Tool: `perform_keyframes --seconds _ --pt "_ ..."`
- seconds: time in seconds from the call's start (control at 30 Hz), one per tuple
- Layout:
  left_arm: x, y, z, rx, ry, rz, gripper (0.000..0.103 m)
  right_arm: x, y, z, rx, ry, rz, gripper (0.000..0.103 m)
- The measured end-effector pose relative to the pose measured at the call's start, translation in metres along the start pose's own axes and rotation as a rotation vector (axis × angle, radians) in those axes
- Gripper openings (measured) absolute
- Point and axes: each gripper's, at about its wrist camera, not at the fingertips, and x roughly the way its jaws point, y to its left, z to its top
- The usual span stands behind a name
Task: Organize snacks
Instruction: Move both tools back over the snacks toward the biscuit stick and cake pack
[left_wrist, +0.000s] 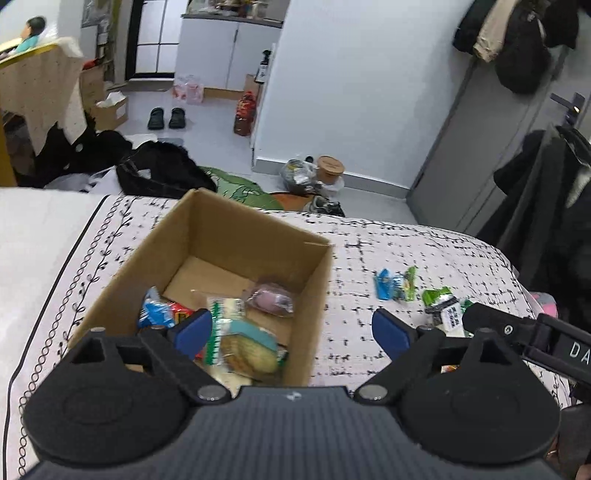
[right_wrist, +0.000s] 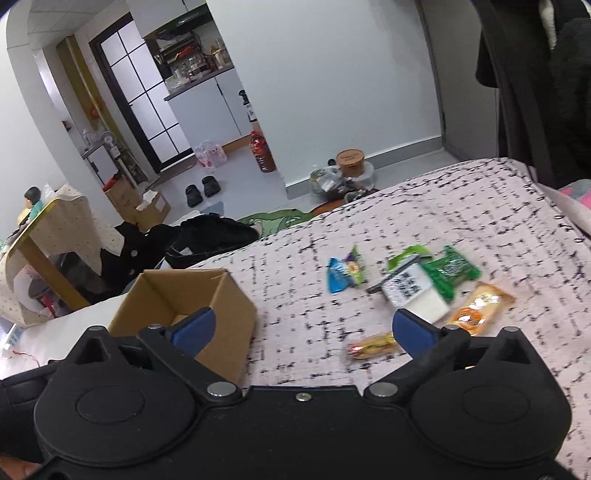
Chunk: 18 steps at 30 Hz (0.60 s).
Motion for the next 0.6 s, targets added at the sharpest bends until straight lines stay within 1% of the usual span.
perform_keyframes --seconds 0.2,0.6 --pt "0.002 -0.018 0.001 0.033 0.011 -0.024 0.101 -0.009 -0.022 0.000 0.013 0.001 -0.029 0.103" --pt "0.006 -0.051 0.001 0.073 0.033 -0.062 0.101 -0.022 -0.058 0.002 0.059 -0.006 -0.059 0.103"
